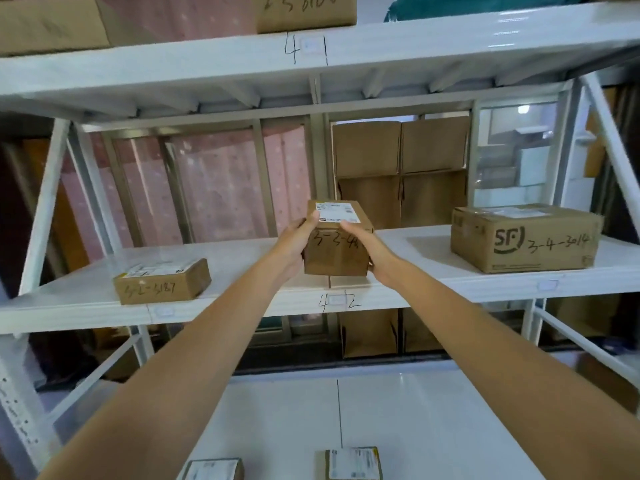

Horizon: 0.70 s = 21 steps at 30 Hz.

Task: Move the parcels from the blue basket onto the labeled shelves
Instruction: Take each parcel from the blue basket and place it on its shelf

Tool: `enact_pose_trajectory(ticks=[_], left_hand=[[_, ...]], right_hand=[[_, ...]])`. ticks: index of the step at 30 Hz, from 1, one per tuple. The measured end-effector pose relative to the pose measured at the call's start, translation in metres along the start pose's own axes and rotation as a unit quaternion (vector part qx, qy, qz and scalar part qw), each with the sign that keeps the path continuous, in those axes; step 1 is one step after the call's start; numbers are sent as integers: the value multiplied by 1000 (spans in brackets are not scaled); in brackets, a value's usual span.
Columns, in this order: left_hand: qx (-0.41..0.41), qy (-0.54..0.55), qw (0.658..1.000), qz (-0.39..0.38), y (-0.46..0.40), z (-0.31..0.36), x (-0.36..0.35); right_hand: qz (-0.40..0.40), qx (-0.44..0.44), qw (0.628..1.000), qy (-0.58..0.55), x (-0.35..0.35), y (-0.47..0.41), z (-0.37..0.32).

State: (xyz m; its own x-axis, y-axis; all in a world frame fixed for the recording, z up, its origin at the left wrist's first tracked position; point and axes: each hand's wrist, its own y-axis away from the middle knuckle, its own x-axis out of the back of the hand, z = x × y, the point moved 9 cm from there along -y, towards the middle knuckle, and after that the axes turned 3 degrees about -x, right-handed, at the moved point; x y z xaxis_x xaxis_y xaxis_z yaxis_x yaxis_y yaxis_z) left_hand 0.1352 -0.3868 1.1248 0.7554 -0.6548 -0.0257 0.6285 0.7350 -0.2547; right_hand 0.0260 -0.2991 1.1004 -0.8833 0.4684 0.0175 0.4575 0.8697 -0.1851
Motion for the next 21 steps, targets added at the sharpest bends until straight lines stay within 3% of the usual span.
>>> enact_pose_trajectory(ticks=[5, 10, 21], left_hand=[[21, -21, 999, -18, -18, -31, 6], [74, 63, 995, -1, -20, -60, 15], [84, 61, 994, 27, -21, -68, 15]], right_hand=[[8, 8, 997, 74, 0, -14, 18], [6, -23, 991, 135, -1, -23, 37], [-28, -41, 993, 112, 0, -26, 37]])
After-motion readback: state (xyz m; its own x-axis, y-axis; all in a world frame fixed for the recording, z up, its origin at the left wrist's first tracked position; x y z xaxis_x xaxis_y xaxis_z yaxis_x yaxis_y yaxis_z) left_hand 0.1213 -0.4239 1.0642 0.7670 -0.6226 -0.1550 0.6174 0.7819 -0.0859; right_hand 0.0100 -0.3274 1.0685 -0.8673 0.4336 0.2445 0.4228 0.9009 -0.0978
